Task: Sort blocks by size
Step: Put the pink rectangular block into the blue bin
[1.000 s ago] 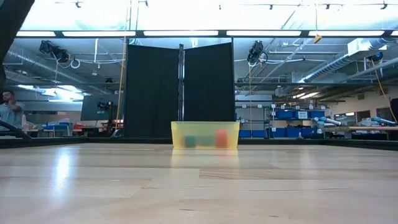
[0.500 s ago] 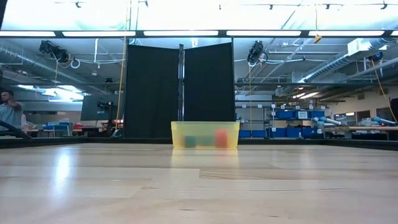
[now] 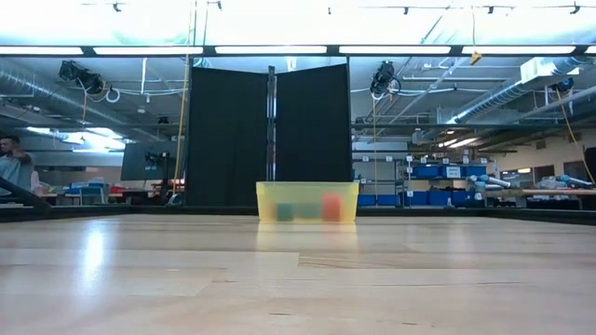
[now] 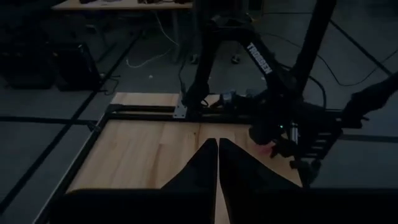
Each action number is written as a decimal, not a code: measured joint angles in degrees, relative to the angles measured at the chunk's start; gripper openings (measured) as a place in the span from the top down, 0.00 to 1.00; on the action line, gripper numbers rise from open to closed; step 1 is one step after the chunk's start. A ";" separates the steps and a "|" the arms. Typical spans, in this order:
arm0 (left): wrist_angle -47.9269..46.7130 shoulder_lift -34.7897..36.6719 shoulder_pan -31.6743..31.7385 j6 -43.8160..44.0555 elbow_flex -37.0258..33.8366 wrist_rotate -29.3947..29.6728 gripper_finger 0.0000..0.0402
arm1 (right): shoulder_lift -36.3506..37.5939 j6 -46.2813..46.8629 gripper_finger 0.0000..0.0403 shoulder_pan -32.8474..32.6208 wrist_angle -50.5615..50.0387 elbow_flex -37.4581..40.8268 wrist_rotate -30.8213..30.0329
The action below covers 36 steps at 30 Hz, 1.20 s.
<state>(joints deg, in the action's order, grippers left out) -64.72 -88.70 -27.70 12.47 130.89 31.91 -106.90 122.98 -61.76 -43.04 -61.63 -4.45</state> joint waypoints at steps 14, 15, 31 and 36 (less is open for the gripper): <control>0.61 0.36 -10.00 5.37 0.00 5.13 0.94 | 1.26 -2.10 0.72 -1.29 -1.47 0.57 -1.03; 1.19 0.36 -10.58 5.47 0.00 5.15 0.94 | 1.30 -2.84 0.72 -1.29 -1.30 0.56 -1.04; 15.79 2.15 -21.36 -0.70 0.00 13.83 0.94 | 6.52 -50.89 0.72 19.42 15.78 -10.37 -14.76; 15.64 4.04 -27.46 -0.95 0.02 24.16 0.94 | 6.52 -65.68 0.72 29.72 31.95 -11.36 -14.48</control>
<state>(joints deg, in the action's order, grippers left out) -49.08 -84.66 -55.16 11.52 130.91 56.07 -100.38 57.30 -32.03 -11.09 -72.98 -18.93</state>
